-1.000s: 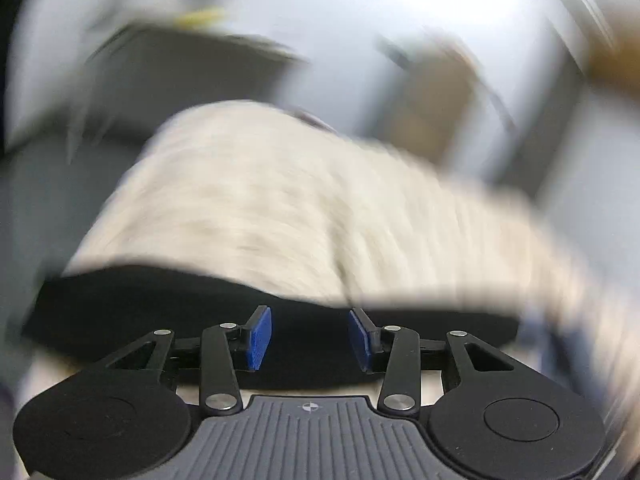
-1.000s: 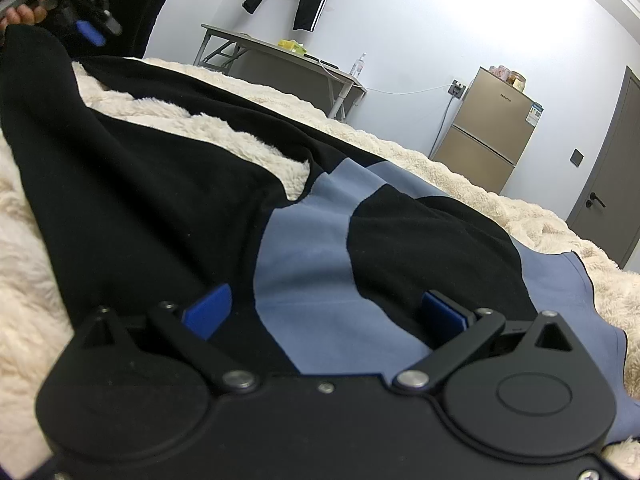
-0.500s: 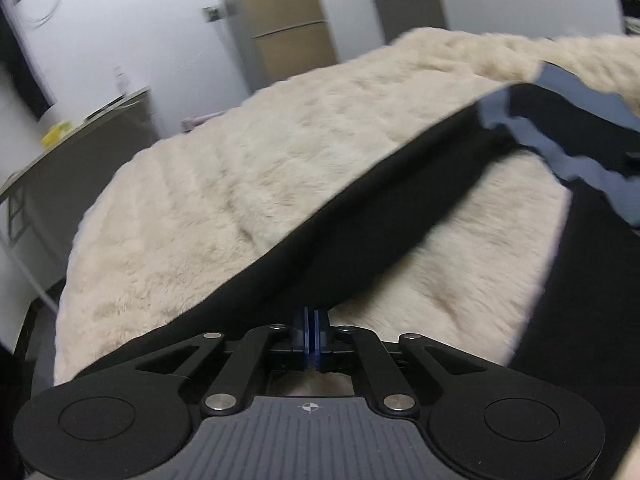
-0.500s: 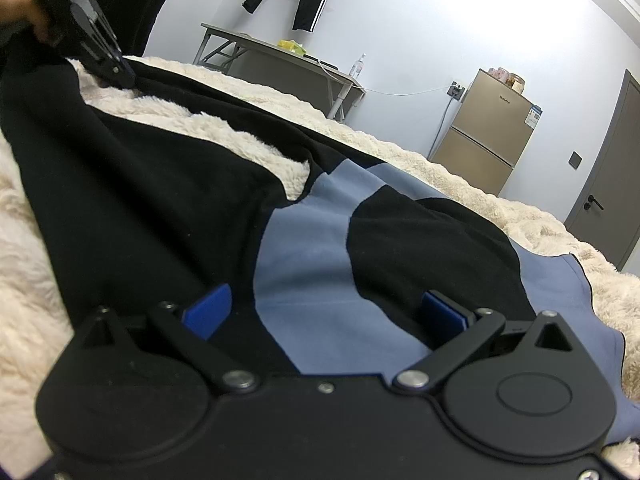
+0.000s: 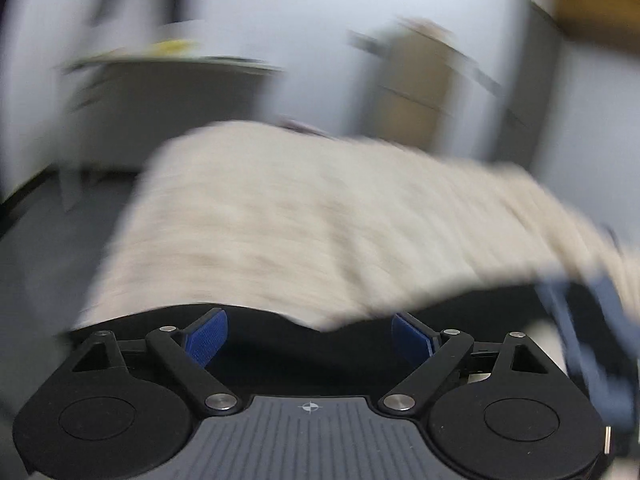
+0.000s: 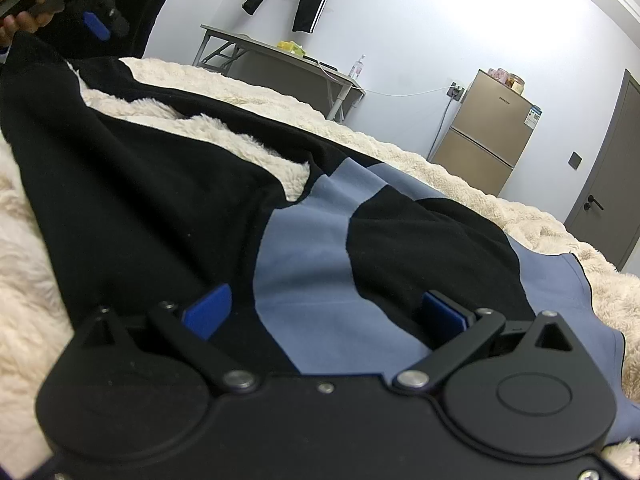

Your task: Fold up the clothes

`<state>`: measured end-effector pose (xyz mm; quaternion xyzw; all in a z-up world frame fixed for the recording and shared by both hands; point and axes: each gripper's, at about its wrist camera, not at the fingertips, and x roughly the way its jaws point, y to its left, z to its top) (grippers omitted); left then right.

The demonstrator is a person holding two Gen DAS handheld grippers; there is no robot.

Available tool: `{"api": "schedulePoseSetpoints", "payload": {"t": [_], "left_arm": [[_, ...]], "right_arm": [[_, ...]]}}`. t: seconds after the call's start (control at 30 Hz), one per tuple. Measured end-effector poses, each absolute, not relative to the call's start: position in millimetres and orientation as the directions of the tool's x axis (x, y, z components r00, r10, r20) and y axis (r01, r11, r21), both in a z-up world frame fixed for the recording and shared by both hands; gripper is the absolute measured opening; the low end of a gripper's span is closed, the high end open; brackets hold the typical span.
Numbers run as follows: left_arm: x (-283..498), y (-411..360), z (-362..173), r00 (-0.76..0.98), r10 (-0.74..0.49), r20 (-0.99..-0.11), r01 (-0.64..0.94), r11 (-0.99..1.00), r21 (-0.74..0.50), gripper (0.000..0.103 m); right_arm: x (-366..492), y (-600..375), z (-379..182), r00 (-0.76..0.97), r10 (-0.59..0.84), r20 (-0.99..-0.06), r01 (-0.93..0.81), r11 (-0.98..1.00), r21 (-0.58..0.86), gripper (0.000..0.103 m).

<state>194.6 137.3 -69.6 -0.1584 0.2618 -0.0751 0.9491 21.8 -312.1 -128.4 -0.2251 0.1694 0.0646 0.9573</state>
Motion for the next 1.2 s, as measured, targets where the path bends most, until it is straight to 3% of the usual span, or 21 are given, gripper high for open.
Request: {"api": "schedulePoseSetpoints", "payload": {"t": [0.07, 0.13, 0.2, 0.37, 0.4, 0.43, 0.47, 0.7, 0.83, 0.93, 1.0, 1.03, 1.13, 1.2], "left_arm": [[193.2, 182.7, -76.4, 0.875, -0.138, -0.464, -0.127, 0.86, -0.494, 0.083], [196.3, 209.3, -91.3, 0.868, -0.124, -0.481, -0.214, 0.779, -0.589, 0.071], [203.3, 231.5, -108.1, 0.853, -0.127, -0.507, -0.289, 0.693, -0.66, 0.047], [234.5, 209.8, -129.7, 0.795, -0.127, -0.593, -0.317, 0.746, -0.585, 0.035], [237.3, 206.8, -133.8, 0.789, -0.132, -0.6, -0.316, 0.75, -0.581, 0.012], [239.2, 205.4, -136.7, 0.785, -0.139, -0.604, -0.314, 0.75, -0.581, 0.0], [239.7, 204.5, -137.0, 0.786, -0.135, -0.604, -0.314, 0.754, -0.577, 0.0], [221.3, 220.3, -108.8, 0.854, 0.07, -0.515, -0.39, 0.742, -0.545, 0.0], [218.5, 228.2, -117.7, 0.824, 0.106, -0.557, -0.463, 0.693, -0.553, 0.0], [217.7, 224.5, -122.9, 0.801, 0.079, -0.593, -0.486, 0.665, -0.567, 0.017], [218.5, 218.5, -120.3, 0.795, 0.047, -0.605, -0.465, 0.687, -0.558, 0.078], [219.1, 214.8, -118.2, 0.787, 0.04, -0.616, -0.459, 0.705, -0.541, 0.083], [218.7, 205.7, -117.1, 0.74, 0.091, -0.666, -0.496, 0.742, -0.451, 0.083], [218.8, 209.1, -127.0, 0.721, 0.035, -0.692, -0.512, 0.699, -0.499, 0.083]], "right_arm": [[22.3, -312.1, -128.4, 0.934, 0.048, -0.353, -0.2, 0.891, -0.408, 0.103], [22.8, -312.0, -128.3, 0.934, 0.048, -0.354, -0.201, 0.891, -0.408, 0.103], [23.0, -311.8, -128.2, 0.934, 0.048, -0.355, -0.201, 0.891, -0.408, 0.103], [22.8, -312.4, -127.8, 0.934, 0.049, -0.355, -0.201, 0.891, -0.406, 0.103], [22.7, -312.4, -127.8, 0.934, 0.049, -0.355, -0.201, 0.891, -0.406, 0.103], [22.7, -312.4, -127.8, 0.934, 0.048, -0.355, -0.201, 0.891, -0.407, 0.103], [22.5, -312.1, -128.1, 0.934, 0.048, -0.354, -0.2, 0.891, -0.406, 0.103], [22.3, -310.8, -128.4, 0.933, 0.046, -0.358, -0.201, 0.89, -0.41, 0.103], [22.1, -310.4, -128.2, 0.933, 0.043, -0.358, -0.2, 0.888, -0.413, 0.103], [22.2, -310.0, -128.2, 0.933, 0.042, -0.358, -0.199, 0.887, -0.416, 0.103], [22.3, -310.0, -128.5, 0.933, 0.042, -0.357, -0.199, 0.887, -0.416, 0.103], [22.3, -309.9, -128.7, 0.933, 0.042, -0.357, -0.199, 0.887, -0.417, 0.103], [23.0, -309.7, -130.0, 0.933, 0.042, -0.357, -0.199, 0.887, -0.416, 0.103], [22.8, -309.2, -130.8, 0.934, 0.041, -0.356, -0.198, 0.887, -0.417, 0.103]]}}
